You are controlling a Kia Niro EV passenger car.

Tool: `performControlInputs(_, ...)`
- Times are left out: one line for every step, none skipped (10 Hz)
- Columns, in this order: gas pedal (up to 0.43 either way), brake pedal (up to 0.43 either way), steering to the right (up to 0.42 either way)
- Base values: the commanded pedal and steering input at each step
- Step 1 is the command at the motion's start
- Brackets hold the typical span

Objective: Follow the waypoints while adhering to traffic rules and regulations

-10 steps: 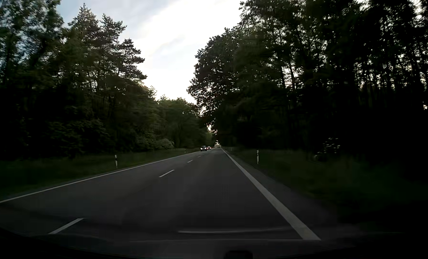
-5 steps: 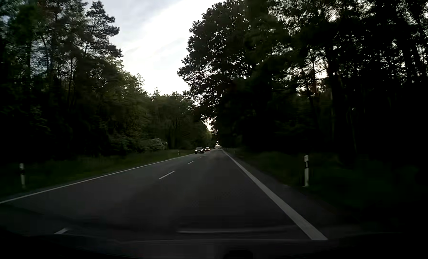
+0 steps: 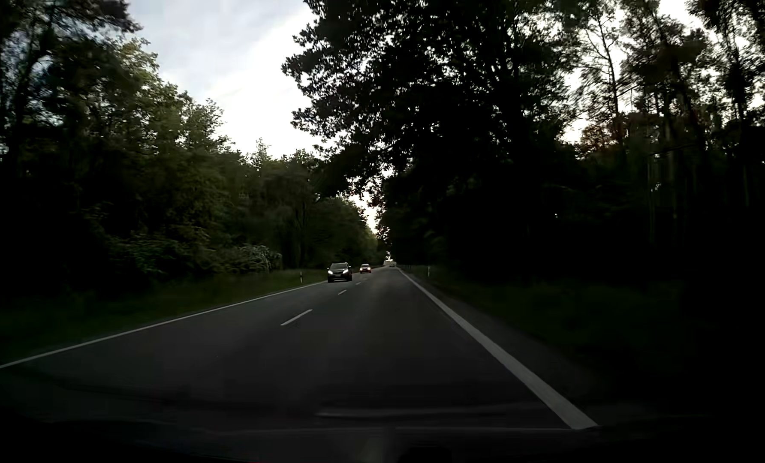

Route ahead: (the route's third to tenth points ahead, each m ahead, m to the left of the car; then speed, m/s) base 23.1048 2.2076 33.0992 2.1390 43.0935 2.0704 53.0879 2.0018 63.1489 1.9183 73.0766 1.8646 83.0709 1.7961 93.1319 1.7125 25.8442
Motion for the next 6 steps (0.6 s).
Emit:
performControlInputs(0.15, 0.0, -0.001)
performControlInputs(0.15, 0.0, -0.001)
performControlInputs(0.15, 0.0, -0.001)
performControlInputs(0.15, 0.0, -0.001)
performControlInputs(0.15, 0.0, -0.001)
performControlInputs(0.138, 0.0, -0.001)
